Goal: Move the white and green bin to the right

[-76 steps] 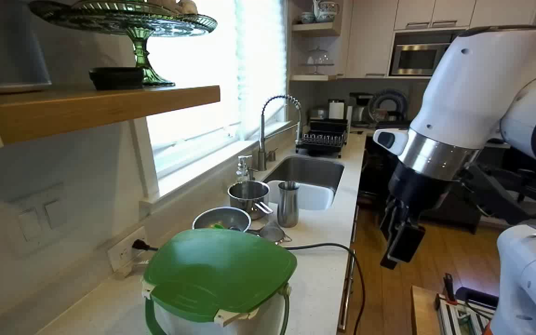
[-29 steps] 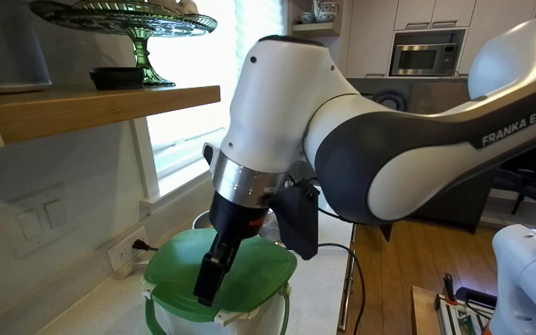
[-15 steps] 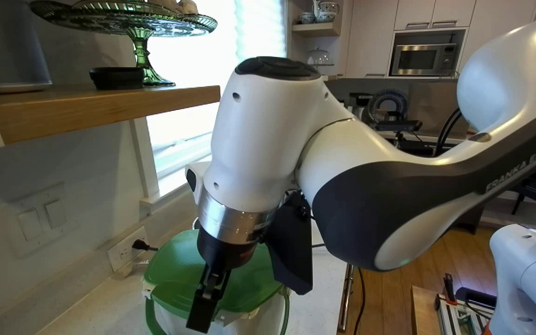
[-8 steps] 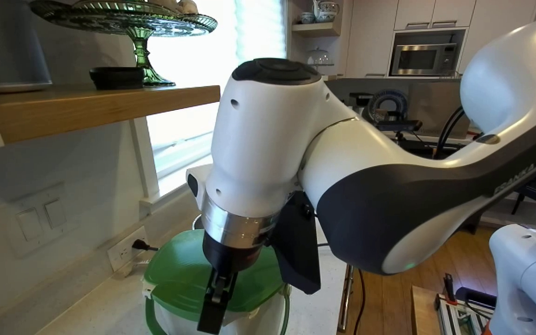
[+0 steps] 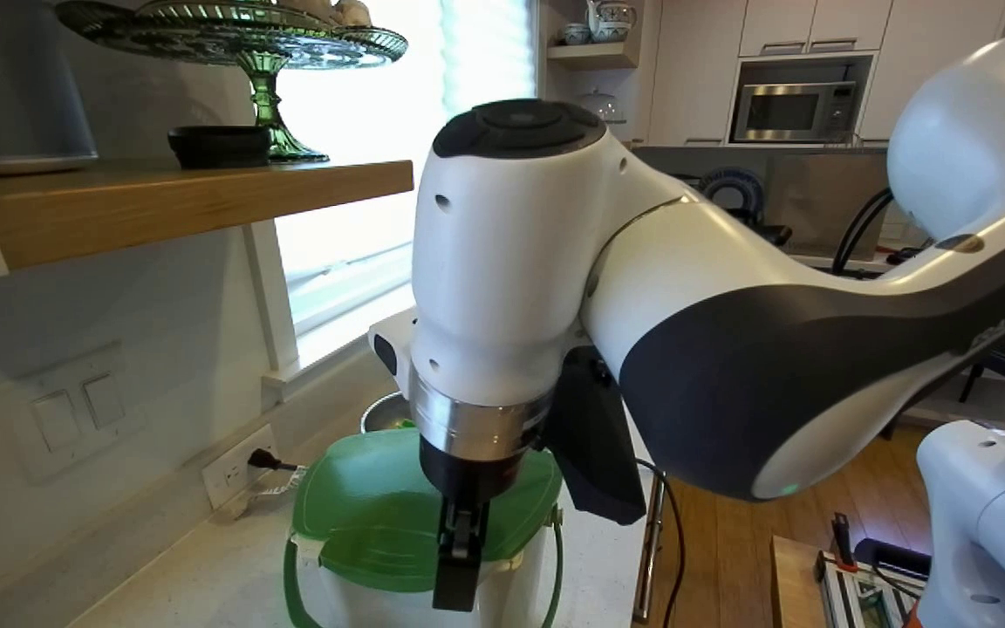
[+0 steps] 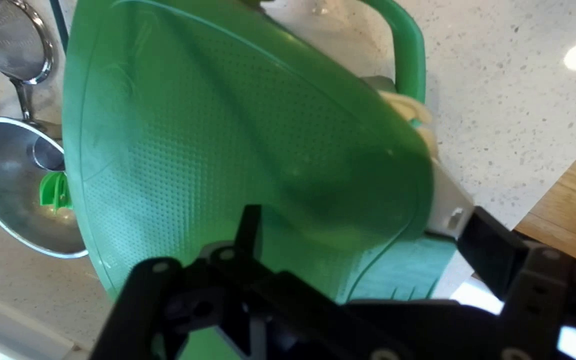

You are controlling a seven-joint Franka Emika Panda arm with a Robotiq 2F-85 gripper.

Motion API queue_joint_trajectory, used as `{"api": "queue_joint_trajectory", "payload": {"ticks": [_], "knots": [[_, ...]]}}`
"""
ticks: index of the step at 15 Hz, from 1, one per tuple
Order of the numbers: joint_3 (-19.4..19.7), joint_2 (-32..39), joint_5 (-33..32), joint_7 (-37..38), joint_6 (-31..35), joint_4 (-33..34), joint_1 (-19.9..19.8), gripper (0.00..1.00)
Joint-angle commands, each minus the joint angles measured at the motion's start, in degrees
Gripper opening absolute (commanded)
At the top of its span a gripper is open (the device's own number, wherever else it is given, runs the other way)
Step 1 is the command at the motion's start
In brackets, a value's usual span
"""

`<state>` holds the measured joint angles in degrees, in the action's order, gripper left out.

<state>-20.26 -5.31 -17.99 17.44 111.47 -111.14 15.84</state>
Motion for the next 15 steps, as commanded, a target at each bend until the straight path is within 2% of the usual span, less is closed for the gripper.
{"api": "queue_joint_trajectory", "payload": {"ticks": [1,10,15], "knots": [[0.27,-3.13,-1.09,-3.14,-3.31,-2.21,0.43,1.0],[1.65,-7.91,-0.21,-13.82,-2.76,-7.94,0.0,1.0],[2.9,-9.63,-1.18,-16.17,3.13,-11.37,-0.53,1.0]]}}
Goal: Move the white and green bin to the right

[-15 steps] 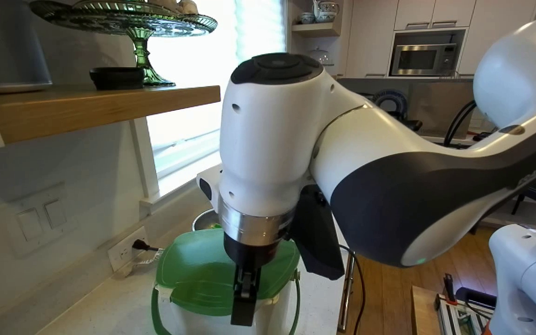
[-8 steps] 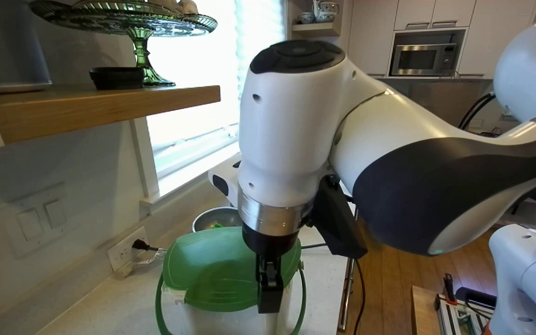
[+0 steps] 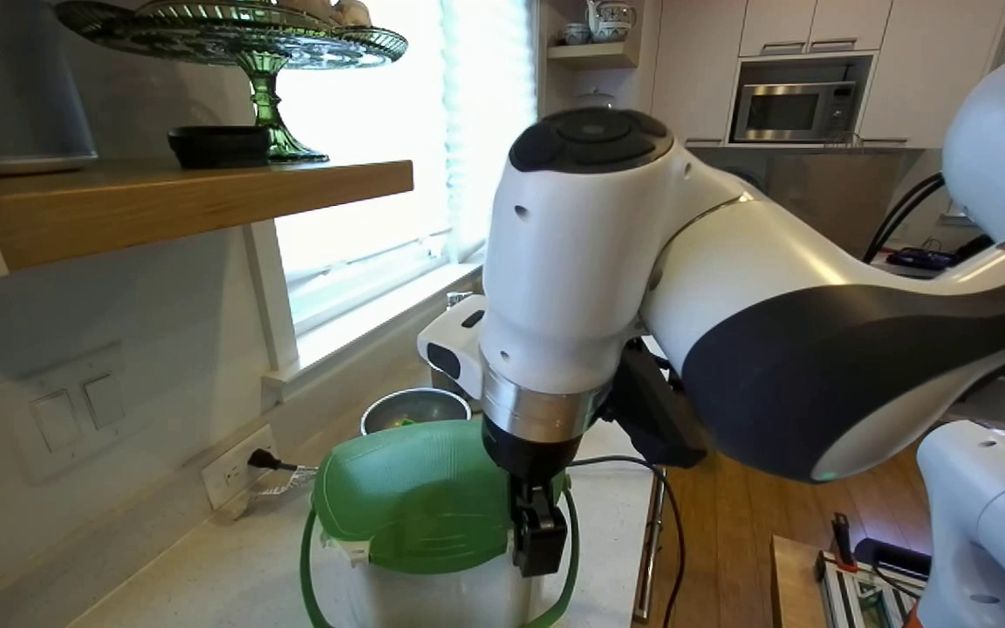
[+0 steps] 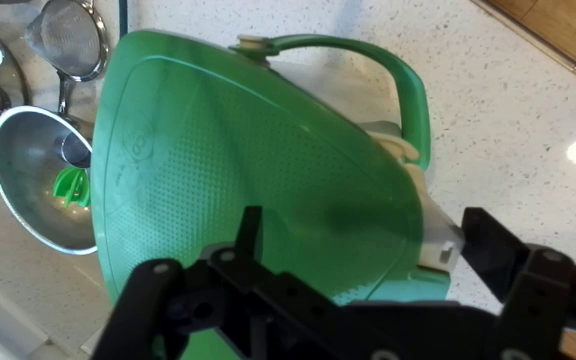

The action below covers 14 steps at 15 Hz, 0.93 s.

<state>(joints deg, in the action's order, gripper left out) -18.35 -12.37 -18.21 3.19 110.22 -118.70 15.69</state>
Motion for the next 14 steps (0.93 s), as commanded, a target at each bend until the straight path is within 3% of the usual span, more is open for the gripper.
{"api": "queue_joint_trajectory", "payload": {"ticks": [1,4,14], "knots": [[1.23,-2.97,-1.05,-2.19,6.07,-4.57,-0.51,1.0],[2.11,-4.14,-0.7,-4.45,10.54,-6.6,-0.78,1.0],[5.9,-8.7,-1.39,-12.99,10.73,-10.98,-2.45,1.0]]}}
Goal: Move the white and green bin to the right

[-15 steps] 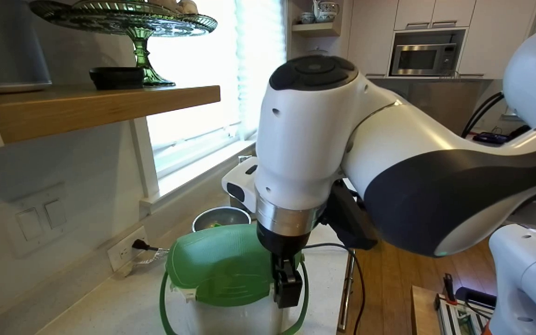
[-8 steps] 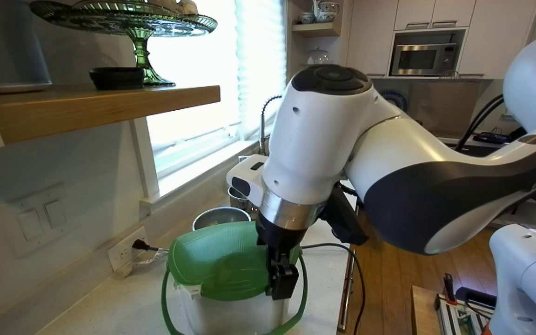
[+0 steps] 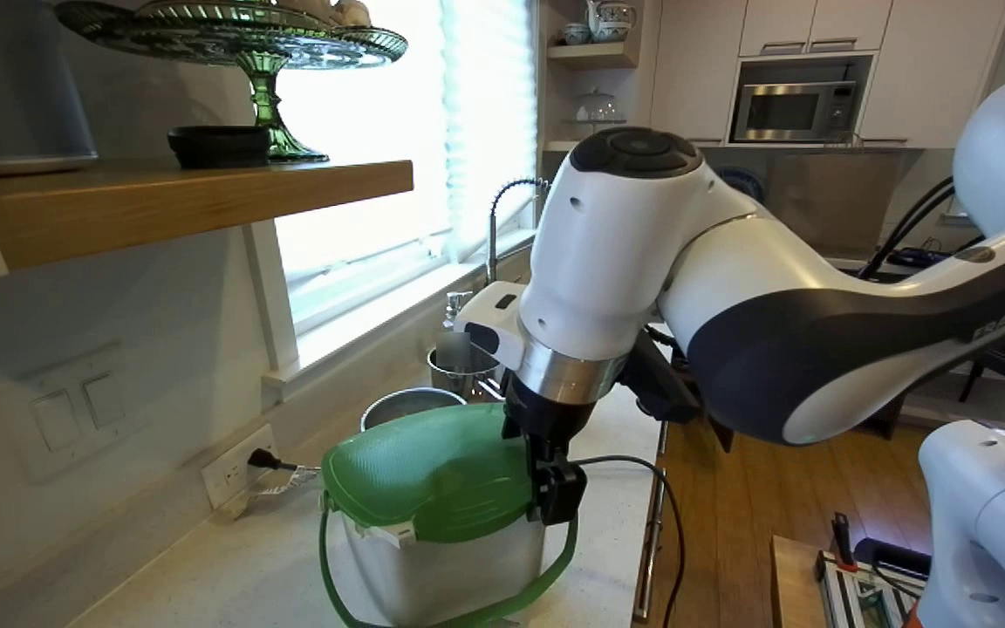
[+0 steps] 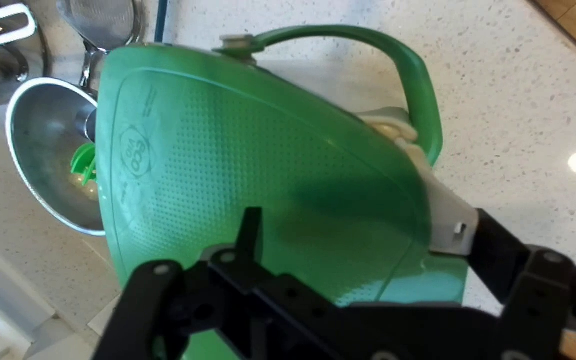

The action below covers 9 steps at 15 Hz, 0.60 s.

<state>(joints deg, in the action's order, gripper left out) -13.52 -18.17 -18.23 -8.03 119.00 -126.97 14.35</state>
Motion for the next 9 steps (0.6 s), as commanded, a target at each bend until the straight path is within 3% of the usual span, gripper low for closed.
{"api": "queue_joint_trajectory", "payload": {"ticks": [1,9], "knots": [[1.42,-3.34,-1.33,-2.18,2.14,-3.05,-1.35,1.0],[4.23,-5.16,-1.48,-7.42,2.33,-5.41,-2.95,1.0]]}}
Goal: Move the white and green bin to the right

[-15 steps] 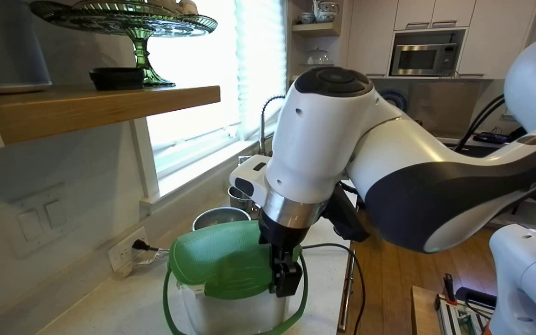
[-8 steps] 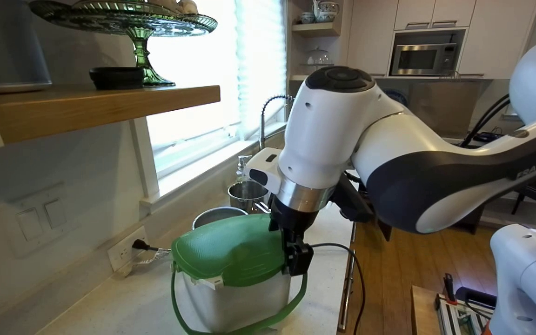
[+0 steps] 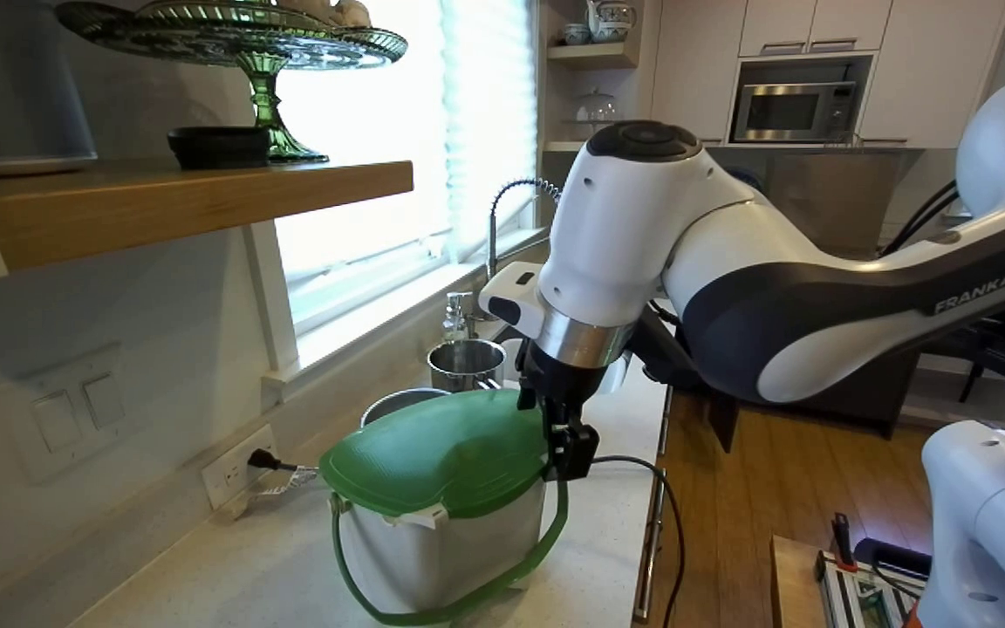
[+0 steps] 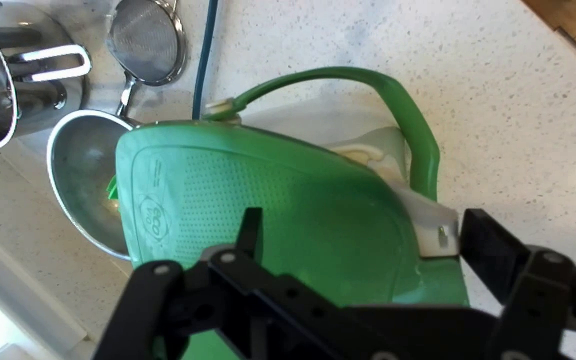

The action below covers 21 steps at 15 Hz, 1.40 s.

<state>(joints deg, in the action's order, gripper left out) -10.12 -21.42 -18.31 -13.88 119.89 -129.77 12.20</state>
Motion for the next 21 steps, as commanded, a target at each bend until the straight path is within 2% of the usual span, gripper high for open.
{"api": "queue_joint_trajectory", "payload": {"ticks": [1,8,21], "knots": [[1.08,-2.05,-1.66,-1.61,1.83,-2.84,-1.13,1.0],[2.06,-2.04,-3.84,-0.3,7.47,-4.29,-3.62,1.0],[3.87,-1.61,-6.49,0.91,10.5,-4.65,-7.94,1.0]]}}
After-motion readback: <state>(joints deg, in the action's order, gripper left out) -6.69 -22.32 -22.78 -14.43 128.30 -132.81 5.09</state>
